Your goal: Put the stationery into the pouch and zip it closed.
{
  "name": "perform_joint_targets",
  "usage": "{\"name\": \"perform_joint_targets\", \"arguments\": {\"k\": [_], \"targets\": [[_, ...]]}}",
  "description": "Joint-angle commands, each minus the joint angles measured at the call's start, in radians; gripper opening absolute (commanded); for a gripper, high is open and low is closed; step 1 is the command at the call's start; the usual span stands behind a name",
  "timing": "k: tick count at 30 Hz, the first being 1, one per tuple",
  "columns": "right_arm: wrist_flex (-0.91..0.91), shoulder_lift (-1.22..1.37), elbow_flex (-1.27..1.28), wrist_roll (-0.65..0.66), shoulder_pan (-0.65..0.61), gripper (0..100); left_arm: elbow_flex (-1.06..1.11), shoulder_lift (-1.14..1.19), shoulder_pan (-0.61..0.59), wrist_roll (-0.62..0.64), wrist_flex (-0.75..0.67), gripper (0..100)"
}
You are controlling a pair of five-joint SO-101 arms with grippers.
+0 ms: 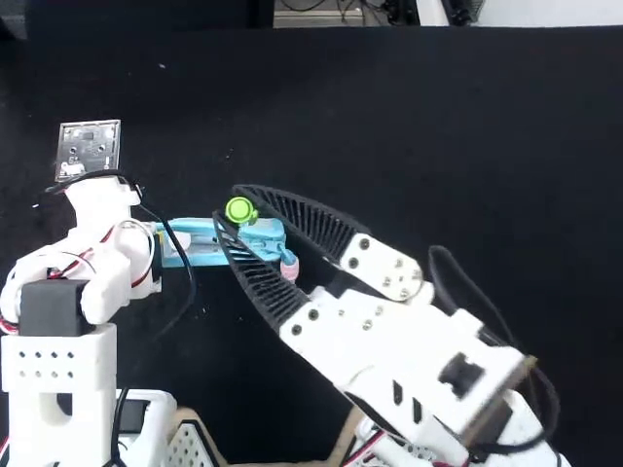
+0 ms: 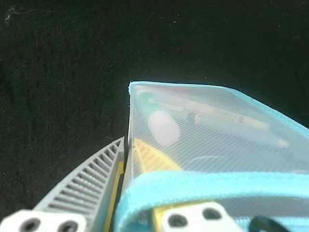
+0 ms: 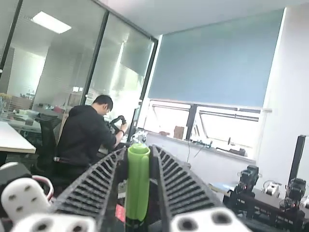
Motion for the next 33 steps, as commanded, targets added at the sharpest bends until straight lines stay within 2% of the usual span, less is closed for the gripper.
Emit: {"name": "perform_joint_targets", "arguments": {"k": [1, 17, 23, 30, 33], "targets": [[-0.023, 0.094, 0.024, -0.011, -0.015, 1.1, 0.047, 0.009, -0.004, 0.006, -0.002, 3], [0.008, 0.091, 0.216, -0.005, -0.009, 1.2, 0.047, 0.009, -0.01, 0.006, 0.003, 3], [0.29, 0.093, 0.156, -0.005, 0.0, 2.4, 0.047, 0.009, -0.012, 0.006, 0.003, 3], [0.683, 0.102, -0.081, -0.011, -0.003, 27.7, 0.048, 0.009, -0.01, 0.006, 0.002, 3], [0.789, 0.094, -0.182, -0.009, -0.002, 29.6, 0.048, 0.009, -0.01, 0.006, 0.002, 3]]}}
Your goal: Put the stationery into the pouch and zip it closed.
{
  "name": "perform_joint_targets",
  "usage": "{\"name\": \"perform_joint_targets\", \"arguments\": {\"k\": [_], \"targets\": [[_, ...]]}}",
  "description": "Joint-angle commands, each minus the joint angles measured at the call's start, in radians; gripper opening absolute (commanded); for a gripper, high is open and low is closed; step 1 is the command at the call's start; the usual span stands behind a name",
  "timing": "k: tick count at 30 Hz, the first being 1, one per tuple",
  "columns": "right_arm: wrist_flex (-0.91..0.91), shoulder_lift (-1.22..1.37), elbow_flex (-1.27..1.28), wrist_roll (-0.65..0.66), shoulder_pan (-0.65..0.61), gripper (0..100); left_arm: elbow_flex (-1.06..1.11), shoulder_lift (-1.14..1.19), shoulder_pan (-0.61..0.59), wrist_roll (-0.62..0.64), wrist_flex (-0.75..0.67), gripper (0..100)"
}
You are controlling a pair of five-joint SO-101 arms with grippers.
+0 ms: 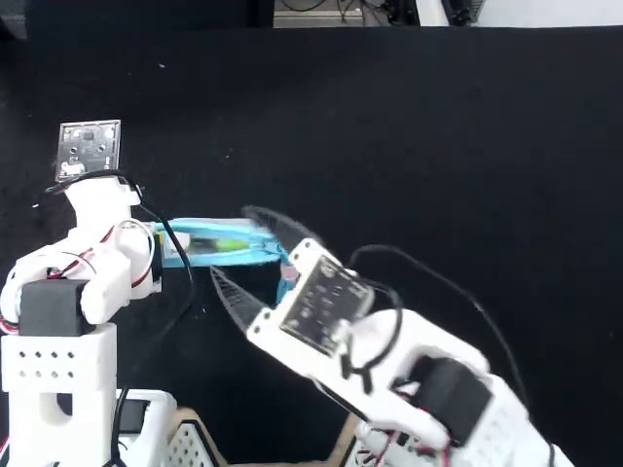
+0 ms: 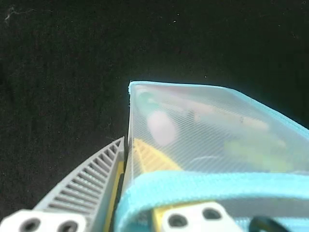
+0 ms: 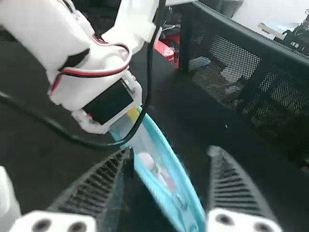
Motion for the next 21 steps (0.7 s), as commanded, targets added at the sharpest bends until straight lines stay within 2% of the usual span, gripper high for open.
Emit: {"name": "perform_joint_targets", "arguments": {"k": [1, 7, 11, 16, 21], "targets": [[0.12, 0.002, -0.166, -0.008, 0.005, 28.7, 0.048, 0.009, -0.01, 0.006, 0.0, 3], [0.272, 0.002, -0.361, -0.003, 0.015, 17.2, 0.048, 0.009, -0.012, 0.006, 0.002, 3], [0.327, 0.012, -0.355, -0.002, 0.172, 13.1, 0.048, 0.009, -0.012, 0.006, 0.003, 3], [0.273, 0.002, -0.168, -0.002, 0.405, 13.1, 0.07, 0.009, -0.005, 0.006, -0.005, 3], [0.149, 0.002, 0.099, -0.003, 0.434, 13.2, 0.065, 0.009, -0.012, 0.006, -0.005, 3]]}}
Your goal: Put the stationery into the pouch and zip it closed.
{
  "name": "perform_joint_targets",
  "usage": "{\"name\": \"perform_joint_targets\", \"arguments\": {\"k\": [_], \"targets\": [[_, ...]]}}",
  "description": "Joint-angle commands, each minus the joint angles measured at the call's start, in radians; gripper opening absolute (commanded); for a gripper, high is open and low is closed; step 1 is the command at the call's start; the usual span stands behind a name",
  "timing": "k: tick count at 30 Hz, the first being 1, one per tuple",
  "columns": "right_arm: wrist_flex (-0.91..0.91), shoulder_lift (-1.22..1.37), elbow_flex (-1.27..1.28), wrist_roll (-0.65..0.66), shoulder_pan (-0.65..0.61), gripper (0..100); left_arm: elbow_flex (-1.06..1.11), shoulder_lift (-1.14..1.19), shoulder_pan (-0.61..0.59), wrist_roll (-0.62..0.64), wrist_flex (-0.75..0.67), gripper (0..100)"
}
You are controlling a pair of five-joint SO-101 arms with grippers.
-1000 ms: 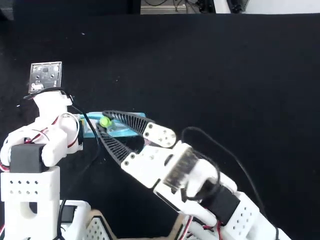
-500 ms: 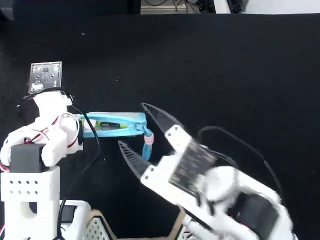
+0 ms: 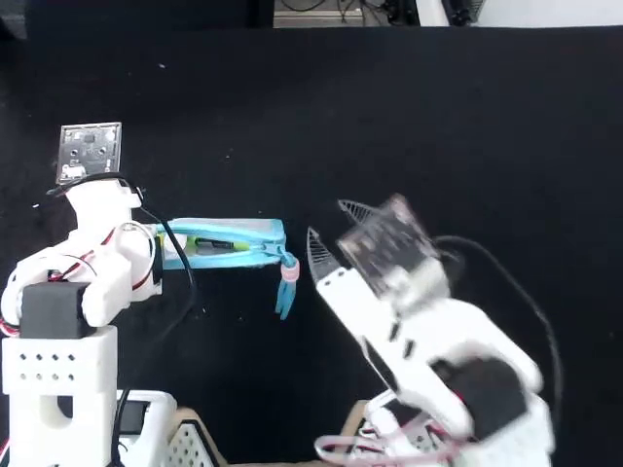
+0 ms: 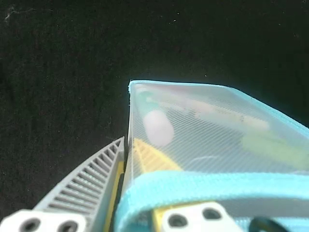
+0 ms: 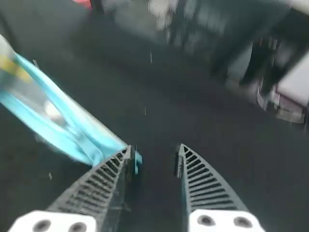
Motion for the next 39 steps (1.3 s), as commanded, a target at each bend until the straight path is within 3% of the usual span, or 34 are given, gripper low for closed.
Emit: {"name": "perform_joint_targets", "arguments": {"k": [1, 6, 13, 19, 26, 35, 39], "targets": [[-0.126, 0.004, 0.165, -0.005, 0.02, 13.2, 0.051, 0.009, -0.012, 0.006, -0.002, 3], [-0.302, 0.004, 0.36, -0.003, 0.023, 13.2, 0.053, 0.009, -0.007, 0.006, -0.002, 3], [-0.313, 0.002, 0.481, -0.003, 0.021, 29.6, 0.051, 0.009, -0.01, 0.002, -0.002, 3], [-0.399, 0.002, 0.539, -0.003, 0.025, 31.5, 0.053, 0.009, -0.005, 0.002, -0.002, 3], [-0.222, -0.166, 0.449, -0.012, 0.161, 31.5, 0.054, 0.009, -0.005, 0.003, -0.002, 3], [-0.009, -0.553, 0.487, -0.058, -0.092, 31.5, 0.053, 0.009, -0.005, 0.002, -0.002, 3], [-0.017, -0.598, 0.533, -0.06, -0.107, 31.5, 0.054, 0.009, -0.005, 0.003, -0.005, 3]]}}
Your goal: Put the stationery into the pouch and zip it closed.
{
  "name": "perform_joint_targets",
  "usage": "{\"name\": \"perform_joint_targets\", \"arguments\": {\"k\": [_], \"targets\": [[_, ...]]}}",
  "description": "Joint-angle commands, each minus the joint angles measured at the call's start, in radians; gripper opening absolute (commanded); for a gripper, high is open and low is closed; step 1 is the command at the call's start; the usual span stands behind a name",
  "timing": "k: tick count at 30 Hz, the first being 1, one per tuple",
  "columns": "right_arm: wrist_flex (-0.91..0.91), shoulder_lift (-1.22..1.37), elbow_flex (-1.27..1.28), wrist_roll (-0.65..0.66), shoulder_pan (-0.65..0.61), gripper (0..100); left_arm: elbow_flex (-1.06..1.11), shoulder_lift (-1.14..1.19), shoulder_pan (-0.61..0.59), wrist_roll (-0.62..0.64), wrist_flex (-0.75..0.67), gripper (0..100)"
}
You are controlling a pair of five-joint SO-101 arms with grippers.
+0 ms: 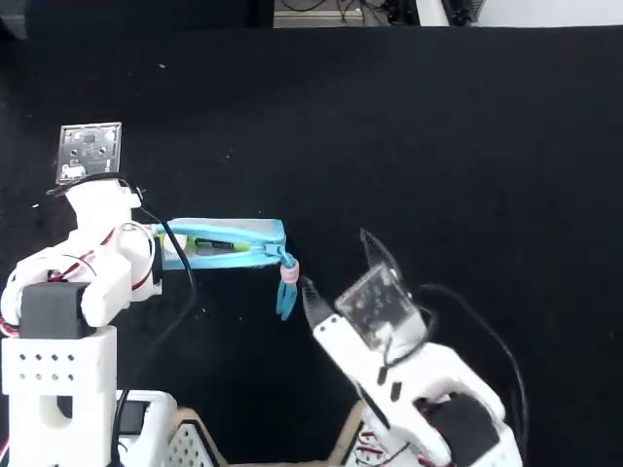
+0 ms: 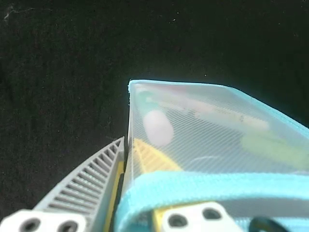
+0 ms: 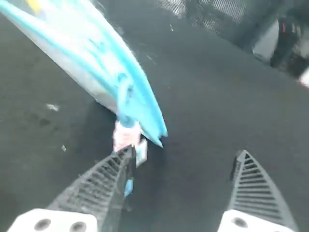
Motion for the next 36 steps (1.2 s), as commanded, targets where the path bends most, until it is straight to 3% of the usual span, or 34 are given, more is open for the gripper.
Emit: {"name": "perform_joint_targets", "arguments": {"k": [1, 7, 14, 22, 29, 36], "targets": [[-0.015, -0.041, 0.031, -0.006, -0.017, 31.5, 0.061, 0.009, -0.005, 0.003, -0.017, 3], [-0.15, -0.048, 0.185, -0.006, -0.167, 31.5, 0.07, 0.009, -0.005, 0.005, -0.031, 3], [-0.341, -0.05, 0.28, -0.005, -0.173, 31.5, 0.07, 0.009, -0.005, 0.005, -0.031, 3], [-0.299, -0.05, 0.234, 0.0, -0.172, 30.9, 0.07, 0.009, -0.005, 0.005, -0.029, 3], [-0.259, -0.05, 0.189, 0.077, -0.172, 0.5, 0.07, 0.009, -0.005, 0.003, -0.029, 3], [-0.262, -0.051, 0.177, 0.086, -0.089, 2.0, 0.071, 0.009, -0.005, 0.002, -0.029, 3]]}}
